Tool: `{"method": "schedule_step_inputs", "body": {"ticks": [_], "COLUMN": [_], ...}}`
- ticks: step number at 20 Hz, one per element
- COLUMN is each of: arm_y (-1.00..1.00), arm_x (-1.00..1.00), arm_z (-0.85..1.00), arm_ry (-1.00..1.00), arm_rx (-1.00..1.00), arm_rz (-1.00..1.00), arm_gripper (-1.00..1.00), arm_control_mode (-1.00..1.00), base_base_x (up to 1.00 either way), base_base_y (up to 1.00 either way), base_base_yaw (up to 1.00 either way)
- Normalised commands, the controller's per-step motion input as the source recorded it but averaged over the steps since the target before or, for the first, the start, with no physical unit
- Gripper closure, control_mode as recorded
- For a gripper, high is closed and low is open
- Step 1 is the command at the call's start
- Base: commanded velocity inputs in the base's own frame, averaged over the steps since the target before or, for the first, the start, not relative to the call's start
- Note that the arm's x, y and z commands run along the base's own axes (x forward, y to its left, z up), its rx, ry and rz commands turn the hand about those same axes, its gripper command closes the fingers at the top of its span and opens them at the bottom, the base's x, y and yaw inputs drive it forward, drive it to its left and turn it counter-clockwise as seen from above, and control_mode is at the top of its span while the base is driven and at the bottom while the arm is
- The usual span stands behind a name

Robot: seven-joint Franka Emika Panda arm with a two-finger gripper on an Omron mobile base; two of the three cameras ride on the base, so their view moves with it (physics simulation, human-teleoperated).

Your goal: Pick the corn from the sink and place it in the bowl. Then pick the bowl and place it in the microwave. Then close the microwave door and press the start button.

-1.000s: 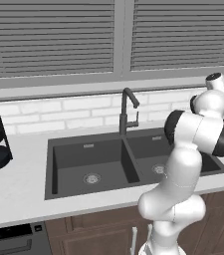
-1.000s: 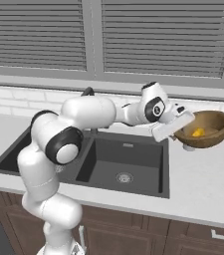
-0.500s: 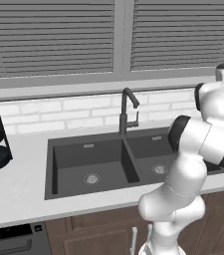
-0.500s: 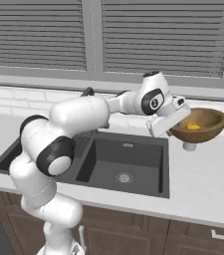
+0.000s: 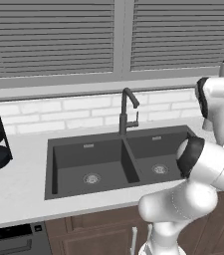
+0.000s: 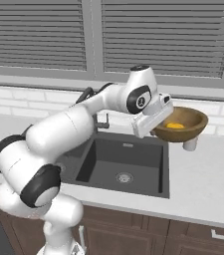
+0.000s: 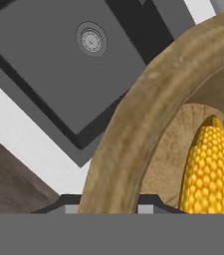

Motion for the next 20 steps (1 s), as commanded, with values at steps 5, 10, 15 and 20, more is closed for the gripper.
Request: {"method": "schedule_step_inputs", "body": {"ticks": [5,10,15,20], "arm_y": [0.67,0.61,0.93,0.73], "arm_x": [-0.41,-0.24,-0.2,-0.25], "arm_z": [0.19,0.24,0.27,0.41], "arm_ry": [0.0,0.0,-0.01,0.0], "arm_rx": [0.05,0.04,0.0,0.0], "arm_rz": [0.13,0.11,0.1,0.15], "arm_gripper": [1.0,1.0,1.0,1.0], "arm_control_mode": [-1.0,-1.0,-1.0,-1.0], "base_base_x": [0.0,0.0,0.0,0.0], "base_base_y": [0.0,0.0,0.0,0.0], "base_base_yaw": [0.0,0.0,0.0,0.0]}}
